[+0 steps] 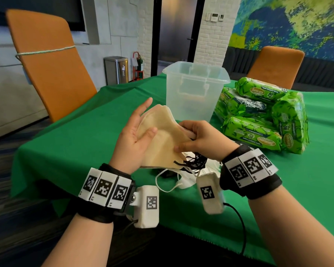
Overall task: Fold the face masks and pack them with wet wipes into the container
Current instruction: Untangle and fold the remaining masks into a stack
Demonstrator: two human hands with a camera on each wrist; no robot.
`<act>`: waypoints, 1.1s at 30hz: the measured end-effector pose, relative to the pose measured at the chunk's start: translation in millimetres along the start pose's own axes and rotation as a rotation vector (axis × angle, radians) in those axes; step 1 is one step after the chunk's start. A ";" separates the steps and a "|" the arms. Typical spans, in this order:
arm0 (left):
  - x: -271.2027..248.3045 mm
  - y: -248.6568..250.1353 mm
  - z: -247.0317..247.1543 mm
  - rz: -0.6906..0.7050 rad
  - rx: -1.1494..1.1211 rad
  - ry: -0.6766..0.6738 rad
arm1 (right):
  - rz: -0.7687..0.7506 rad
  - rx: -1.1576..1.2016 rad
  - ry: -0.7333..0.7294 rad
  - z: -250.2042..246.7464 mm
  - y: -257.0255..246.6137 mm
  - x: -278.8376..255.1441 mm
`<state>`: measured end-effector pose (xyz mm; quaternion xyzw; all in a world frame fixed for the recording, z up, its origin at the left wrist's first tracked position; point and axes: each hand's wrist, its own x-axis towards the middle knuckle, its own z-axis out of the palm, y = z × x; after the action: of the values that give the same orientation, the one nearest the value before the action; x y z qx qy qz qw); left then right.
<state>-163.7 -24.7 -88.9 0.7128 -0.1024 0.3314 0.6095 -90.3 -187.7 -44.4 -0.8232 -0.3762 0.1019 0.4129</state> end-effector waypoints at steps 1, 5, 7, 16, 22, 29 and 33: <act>0.4 0.5 -1.4 0.000 -0.012 0.031 | 0.000 -0.029 0.015 0.0 0.4 -0.7; 6.2 -2.7 -12.1 0.048 0.049 0.139 | 0.046 0.027 0.092 -1.1 10.7 -6.7; 10.2 -2.5 -15.3 0.073 0.105 0.120 | 0.066 0.143 0.102 -1.6 13.7 -12.5; 30.0 7.7 1.0 -0.051 0.055 -0.063 | 0.085 0.222 0.166 -17.8 15.6 -31.3; 43.8 8.7 18.1 -0.013 0.115 -0.182 | 0.111 0.170 0.116 -36.6 20.6 -38.4; 64.6 17.7 26.4 0.067 0.245 -0.427 | 0.086 0.194 0.208 -38.3 8.4 -4.1; 74.5 11.4 25.7 0.010 0.136 -0.279 | 0.043 0.283 0.240 -34.3 11.8 12.8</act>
<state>-104.4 -32.2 -36.2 0.7913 -0.1669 0.2383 0.5378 -58.6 -203.9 -29.6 -0.7708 -0.2885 0.0637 0.5644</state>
